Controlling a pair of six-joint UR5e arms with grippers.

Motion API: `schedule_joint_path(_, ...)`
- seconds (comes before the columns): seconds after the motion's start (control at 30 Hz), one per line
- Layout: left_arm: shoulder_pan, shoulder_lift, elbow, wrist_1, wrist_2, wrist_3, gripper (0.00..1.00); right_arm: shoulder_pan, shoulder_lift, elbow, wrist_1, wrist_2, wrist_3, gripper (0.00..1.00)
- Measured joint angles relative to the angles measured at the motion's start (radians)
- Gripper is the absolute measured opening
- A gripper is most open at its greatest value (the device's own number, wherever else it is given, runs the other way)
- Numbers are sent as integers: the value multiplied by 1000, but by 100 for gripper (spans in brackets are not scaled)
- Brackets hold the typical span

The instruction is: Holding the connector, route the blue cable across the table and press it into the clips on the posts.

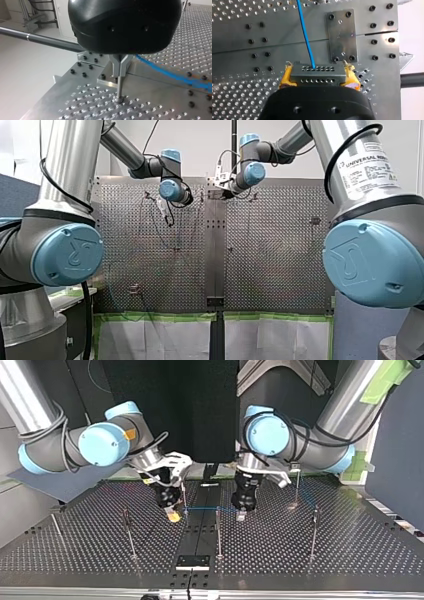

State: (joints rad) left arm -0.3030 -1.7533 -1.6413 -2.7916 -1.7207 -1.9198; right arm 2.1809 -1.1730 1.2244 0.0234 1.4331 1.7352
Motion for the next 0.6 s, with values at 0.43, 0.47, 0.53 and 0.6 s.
schedule_joint_path(0.43, 27, -64, 85, -16, 57, -9, 0, -39, 2, 0, -5, -28, 12, 0)
schedule_joint_path(0.47, 28, -72, 93, -16, 59, -9, 0, -44, 2, 0, -5, -28, 12, 0)
schedule_joint_path(0.53, 31, -90, 110, -18, 62, -10, 0, -50, 2, 0, -6, -29, 12, 0)
schedule_joint_path(0.6, 34, -108, 122, -19, 62, -10, 0, -58, 3, 0, -8, -32, 13, 0)
